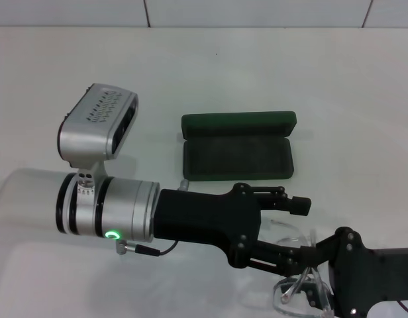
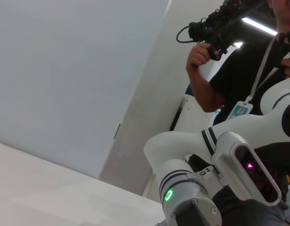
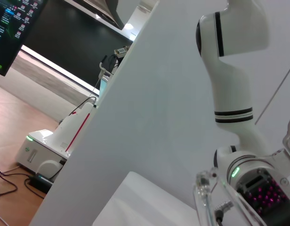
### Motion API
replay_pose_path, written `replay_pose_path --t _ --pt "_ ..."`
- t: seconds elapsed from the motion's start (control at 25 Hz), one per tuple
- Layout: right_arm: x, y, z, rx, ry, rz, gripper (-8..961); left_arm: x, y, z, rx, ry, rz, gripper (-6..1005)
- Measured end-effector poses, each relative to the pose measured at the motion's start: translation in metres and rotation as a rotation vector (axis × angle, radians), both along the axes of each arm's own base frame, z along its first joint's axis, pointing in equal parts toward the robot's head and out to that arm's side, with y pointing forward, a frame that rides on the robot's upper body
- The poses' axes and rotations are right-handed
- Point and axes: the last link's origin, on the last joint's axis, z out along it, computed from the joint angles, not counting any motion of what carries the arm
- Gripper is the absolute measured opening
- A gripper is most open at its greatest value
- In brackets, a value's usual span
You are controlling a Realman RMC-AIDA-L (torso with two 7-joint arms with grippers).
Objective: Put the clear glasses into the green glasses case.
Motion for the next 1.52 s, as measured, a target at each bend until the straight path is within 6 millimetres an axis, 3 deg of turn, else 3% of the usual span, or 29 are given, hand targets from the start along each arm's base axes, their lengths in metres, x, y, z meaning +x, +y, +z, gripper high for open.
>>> replay_pose_path --t 0.56,0.96,1.08,1.12,1.28,1.52 --pt "0.000 0.000 0.001 -0.001 0.005 -0.005 197 -0.005 -0.005 -0.001 0.000 0.000 0.004 841" --pt "0.000 0.002 0.004 -0.009 0.018 -0.051 199 -0.030 0.008 0.042 0.273 -0.212 0.200 841" --pt "-0.007 0.013 0.012 -0.058 0.018 -0.115 200 -0.039 0.008 0.052 0.333 -0.242 0.246 841" --pt "-0.011 0.017 0.015 -0.080 0.012 -0.137 200 -0.055 0.007 0.063 0.402 -0.255 0.310 841" --pt "-0.030 0.040 0.029 -0.162 -0.034 -0.257 201 -0.074 0.004 0.075 0.480 -0.255 0.383 841" --pt "-0.069 0.084 0.044 -0.223 -0.229 -0.502 203 -0.086 -0.003 0.081 0.515 -0.250 0.427 842"
